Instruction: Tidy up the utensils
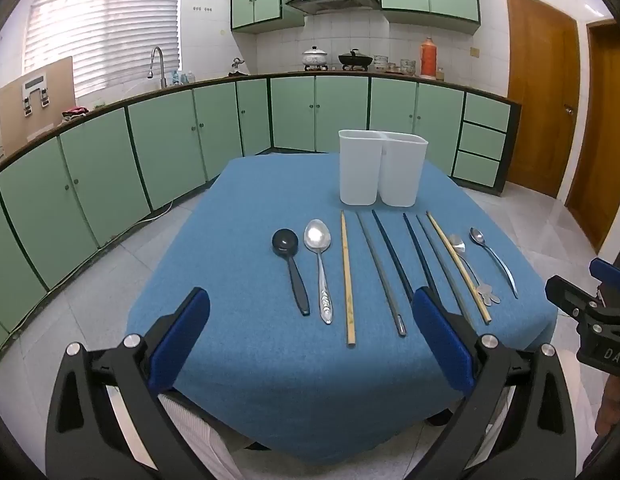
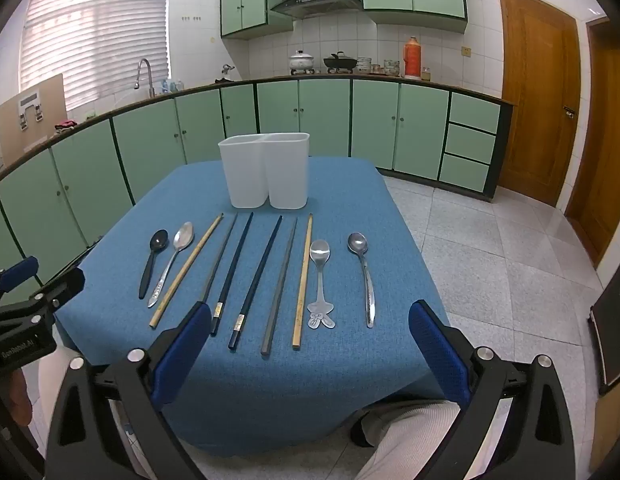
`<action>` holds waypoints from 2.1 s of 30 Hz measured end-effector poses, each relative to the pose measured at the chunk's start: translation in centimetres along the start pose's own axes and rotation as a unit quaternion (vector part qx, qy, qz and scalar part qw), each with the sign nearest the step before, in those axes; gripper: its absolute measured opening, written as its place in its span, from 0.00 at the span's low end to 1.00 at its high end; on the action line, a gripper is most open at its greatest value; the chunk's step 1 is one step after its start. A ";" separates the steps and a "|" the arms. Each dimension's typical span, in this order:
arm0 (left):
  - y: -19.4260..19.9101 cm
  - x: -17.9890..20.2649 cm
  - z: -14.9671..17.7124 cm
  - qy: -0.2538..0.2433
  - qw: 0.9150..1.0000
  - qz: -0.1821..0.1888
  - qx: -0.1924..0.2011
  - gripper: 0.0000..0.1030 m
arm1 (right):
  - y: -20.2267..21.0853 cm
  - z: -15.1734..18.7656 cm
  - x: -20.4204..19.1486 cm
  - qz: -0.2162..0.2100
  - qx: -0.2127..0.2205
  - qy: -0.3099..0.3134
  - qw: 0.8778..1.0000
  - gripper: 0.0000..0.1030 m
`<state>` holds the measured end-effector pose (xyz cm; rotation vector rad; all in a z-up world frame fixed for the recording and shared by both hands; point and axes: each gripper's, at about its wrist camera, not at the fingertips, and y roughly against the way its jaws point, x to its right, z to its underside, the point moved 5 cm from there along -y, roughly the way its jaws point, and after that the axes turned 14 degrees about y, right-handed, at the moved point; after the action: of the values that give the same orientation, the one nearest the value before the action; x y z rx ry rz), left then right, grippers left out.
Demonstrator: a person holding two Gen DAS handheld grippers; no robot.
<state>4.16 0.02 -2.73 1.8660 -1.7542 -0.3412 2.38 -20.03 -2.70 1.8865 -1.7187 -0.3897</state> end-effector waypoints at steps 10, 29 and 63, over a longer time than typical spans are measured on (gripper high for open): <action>0.0 -0.1 0.0 -0.005 1.000 -0.002 -0.001 0.95 | -0.1 0.1 0.1 0.001 -0.001 -0.001 1.000 0.94; 0.3 -0.1 -0.1 -0.008 1.000 -0.004 0.002 0.95 | 0.1 0.1 0.2 0.000 0.000 -0.002 1.000 0.94; 0.4 -0.1 -0.2 -0.008 1.000 -0.004 0.003 0.95 | 0.1 0.0 0.2 0.001 0.001 -0.001 1.000 0.94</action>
<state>3.87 0.19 -2.38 1.8803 -1.7601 -0.3554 2.26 -20.23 -2.62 1.8862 -1.7244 -0.3890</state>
